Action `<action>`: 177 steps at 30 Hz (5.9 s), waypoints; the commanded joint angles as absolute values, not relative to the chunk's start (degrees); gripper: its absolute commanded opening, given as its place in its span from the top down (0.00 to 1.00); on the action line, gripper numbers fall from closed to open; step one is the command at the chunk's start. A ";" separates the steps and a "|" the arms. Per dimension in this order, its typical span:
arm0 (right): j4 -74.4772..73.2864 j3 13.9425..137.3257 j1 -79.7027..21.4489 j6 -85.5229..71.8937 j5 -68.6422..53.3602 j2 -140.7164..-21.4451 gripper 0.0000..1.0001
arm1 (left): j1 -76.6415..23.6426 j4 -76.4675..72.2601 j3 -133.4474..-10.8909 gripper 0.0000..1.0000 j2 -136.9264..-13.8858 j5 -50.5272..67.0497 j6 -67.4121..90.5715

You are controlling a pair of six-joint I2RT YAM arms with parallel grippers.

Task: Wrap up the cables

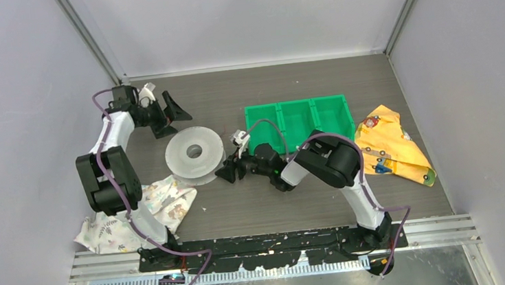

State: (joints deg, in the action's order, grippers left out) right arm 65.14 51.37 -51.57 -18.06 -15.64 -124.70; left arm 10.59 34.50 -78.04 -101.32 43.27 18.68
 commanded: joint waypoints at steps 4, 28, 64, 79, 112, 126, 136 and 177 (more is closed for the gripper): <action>68.59 47.69 -52.03 -16.78 -13.05 -117.39 0.37 | 9.69 35.84 -79.77 0.00 -96.88 42.87 17.58; -3.08 54.50 -51.08 1.02 22.20 -73.64 0.00 | 2.25 41.23 -82.81 0.00 -75.20 28.61 18.22; -46.41 77.42 -25.14 -34.05 45.07 -79.29 0.00 | 0.47 45.26 -68.53 0.00 -57.74 1.97 23.40; -44.92 76.22 -25.19 -33.94 43.56 -79.04 0.00 | 0.44 45.79 -68.88 0.00 -57.47 1.12 21.09; -43.42 74.87 -25.15 -33.32 41.97 -78.05 0.00 | 0.52 46.05 -69.52 0.00 -57.22 4.40 19.64; -41.60 74.00 -25.14 -32.80 40.00 -78.25 0.00 | 0.52 46.84 -70.81 0.00 -58.16 5.07 18.91; -41.18 73.63 -25.15 -32.44 39.53 -78.59 0.00 | 0.47 46.60 -70.86 0.00 -58.71 5.80 18.90; -41.40 73.79 -25.15 -32.43 39.67 -78.40 0.00 | 0.50 47.14 -70.40 0.00 -57.92 5.35 18.90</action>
